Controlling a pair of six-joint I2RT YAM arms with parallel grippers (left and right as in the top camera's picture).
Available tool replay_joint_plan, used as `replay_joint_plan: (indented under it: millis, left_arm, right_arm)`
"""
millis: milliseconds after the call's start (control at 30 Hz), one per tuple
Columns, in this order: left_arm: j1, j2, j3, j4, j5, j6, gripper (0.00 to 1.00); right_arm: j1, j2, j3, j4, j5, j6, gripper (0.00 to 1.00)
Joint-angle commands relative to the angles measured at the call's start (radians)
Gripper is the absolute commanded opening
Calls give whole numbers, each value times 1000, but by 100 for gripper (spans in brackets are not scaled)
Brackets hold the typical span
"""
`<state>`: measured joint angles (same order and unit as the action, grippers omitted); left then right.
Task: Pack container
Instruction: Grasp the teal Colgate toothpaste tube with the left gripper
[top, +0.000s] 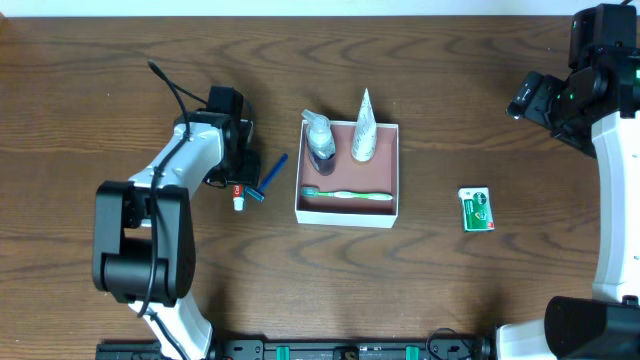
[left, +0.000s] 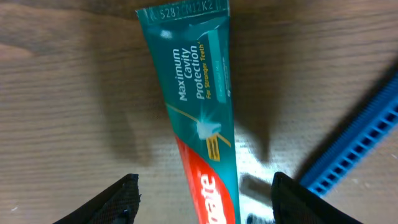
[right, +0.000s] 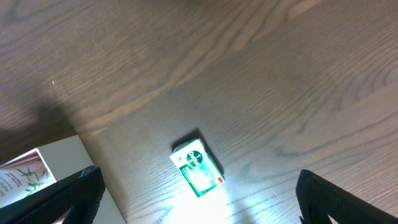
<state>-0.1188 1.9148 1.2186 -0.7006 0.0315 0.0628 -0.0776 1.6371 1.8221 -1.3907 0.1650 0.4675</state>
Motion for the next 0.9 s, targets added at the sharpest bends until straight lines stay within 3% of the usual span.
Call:
replay_joint_plan:
  millis: [0,133,233,400,700,867]
  left_arm:
    - [3,30,-8,4,15,-43,67]
    - [3,40,-8,14,14,-43,57]
    - [3,40,-8,18,14,-42,42]
    - [3,40,-8,14,14,-42,38]
    - [13,-6,17,-51,5,-38,14]
    - [39,-114,31,-84,2,-38,11]
  right_arm:
    - [-4,2,2,0,3,18,99]
    - [-4,2,2,0,3,18,99]
    - [-4,2,2,0,3,18,99]
    - [-4,2,2,-1,3,18,99]
    - [-4,2,2,-1,3,18,99]
    - [-4,2,2,-1,3,18,99]
